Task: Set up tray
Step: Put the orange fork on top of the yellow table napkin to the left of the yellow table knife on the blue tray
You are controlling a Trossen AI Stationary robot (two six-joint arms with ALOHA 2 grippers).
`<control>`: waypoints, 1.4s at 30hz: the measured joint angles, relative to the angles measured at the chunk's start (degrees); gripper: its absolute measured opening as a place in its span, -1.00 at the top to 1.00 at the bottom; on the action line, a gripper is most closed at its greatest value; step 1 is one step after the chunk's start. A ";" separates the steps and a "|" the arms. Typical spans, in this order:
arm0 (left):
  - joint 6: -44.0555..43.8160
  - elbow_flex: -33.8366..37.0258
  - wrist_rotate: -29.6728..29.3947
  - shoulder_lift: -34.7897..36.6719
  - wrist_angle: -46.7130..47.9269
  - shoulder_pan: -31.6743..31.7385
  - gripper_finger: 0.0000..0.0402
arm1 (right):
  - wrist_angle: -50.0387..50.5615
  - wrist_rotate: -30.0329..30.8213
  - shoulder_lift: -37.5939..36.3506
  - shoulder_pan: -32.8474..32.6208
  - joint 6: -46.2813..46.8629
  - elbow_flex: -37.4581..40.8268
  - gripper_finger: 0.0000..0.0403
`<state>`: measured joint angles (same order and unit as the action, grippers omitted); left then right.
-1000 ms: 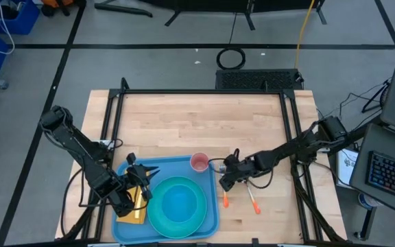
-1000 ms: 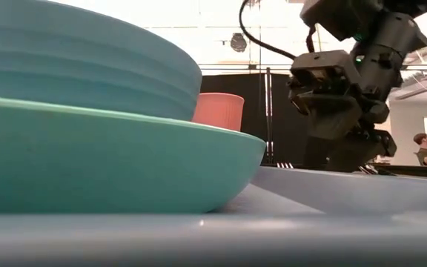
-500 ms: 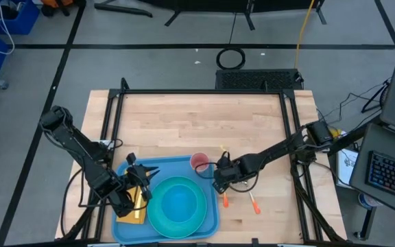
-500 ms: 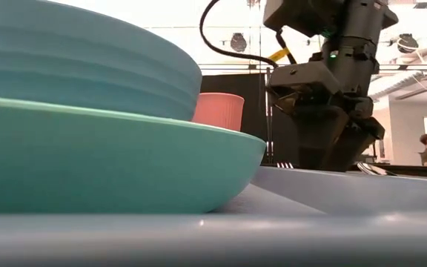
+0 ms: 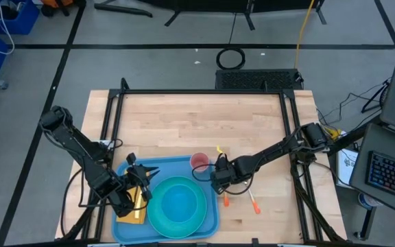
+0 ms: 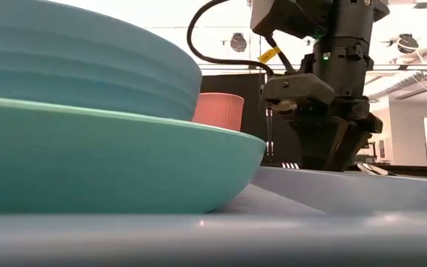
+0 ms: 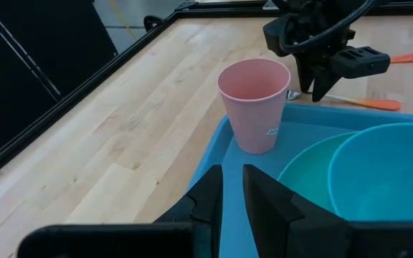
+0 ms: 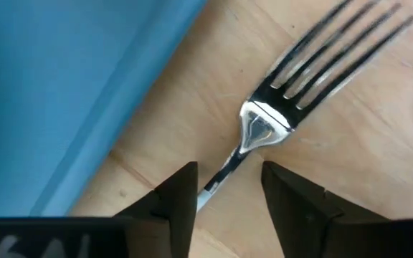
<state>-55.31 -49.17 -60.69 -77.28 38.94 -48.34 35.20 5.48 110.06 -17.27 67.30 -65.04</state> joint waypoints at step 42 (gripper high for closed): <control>-0.24 0.00 1.25 0.00 0.06 0.48 0.69 | -1.36 26.96 -16.87 -7.83 -2.68 2.11 1.00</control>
<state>-55.55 -49.17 -59.44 -77.27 38.99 -47.86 33.85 32.44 93.19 -25.10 64.61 -62.92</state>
